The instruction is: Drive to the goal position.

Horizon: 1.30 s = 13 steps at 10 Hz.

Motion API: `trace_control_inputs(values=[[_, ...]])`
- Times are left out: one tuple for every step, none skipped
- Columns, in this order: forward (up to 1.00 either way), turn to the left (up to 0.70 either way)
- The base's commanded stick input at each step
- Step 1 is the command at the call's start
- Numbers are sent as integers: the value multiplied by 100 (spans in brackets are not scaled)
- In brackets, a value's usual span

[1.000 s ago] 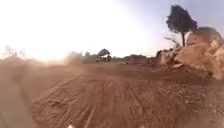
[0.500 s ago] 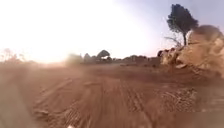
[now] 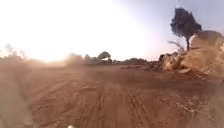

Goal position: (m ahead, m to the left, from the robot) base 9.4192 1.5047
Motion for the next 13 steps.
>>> trace_control_inputs(values=[[67, 0], [67, 0], [67, 0], [67, 0], [67, 0], [67, 0], [67, 0], [67, 0], [67, 0], [67, 0], [67, 0], [67, 0], [67, 0]])
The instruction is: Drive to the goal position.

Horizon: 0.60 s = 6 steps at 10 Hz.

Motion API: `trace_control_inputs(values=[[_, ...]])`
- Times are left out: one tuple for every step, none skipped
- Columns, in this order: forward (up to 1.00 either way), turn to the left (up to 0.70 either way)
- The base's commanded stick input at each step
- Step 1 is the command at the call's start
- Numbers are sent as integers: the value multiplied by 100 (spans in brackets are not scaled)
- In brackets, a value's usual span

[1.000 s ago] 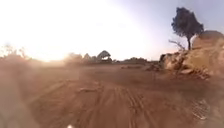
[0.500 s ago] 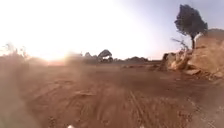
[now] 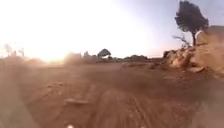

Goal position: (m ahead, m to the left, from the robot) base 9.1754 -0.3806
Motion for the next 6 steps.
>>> trace_control_inputs(values=[[67, 0], [67, 0], [67, 0], [67, 0], [67, 0], [67, 0]])
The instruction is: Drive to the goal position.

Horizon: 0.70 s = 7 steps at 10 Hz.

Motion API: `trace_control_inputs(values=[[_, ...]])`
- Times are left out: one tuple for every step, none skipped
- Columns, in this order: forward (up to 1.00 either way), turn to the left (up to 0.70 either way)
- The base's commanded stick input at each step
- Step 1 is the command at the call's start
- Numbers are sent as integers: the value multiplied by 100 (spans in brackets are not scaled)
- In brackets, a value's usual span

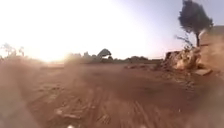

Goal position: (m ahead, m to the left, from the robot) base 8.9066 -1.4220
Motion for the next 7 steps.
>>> trace_control_inputs(values=[[67, 0], [67, 0], [67, 0], [67, 0], [67, 0], [67, 0], [67, 0]])
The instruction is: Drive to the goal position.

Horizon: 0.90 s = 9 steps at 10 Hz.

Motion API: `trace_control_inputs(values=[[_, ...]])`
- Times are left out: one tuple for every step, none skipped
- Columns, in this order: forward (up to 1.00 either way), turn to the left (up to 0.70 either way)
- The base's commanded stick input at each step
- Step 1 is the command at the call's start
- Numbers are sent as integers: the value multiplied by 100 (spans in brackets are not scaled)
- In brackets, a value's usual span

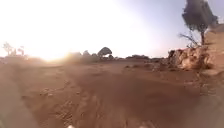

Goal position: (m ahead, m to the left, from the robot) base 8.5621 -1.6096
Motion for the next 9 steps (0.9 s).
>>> trace_control_inputs(values=[[67, 0], [67, 0], [66, 0], [67, 0], [67, 0], [66, 0], [66, 0], [66, 0], [67, 0]])
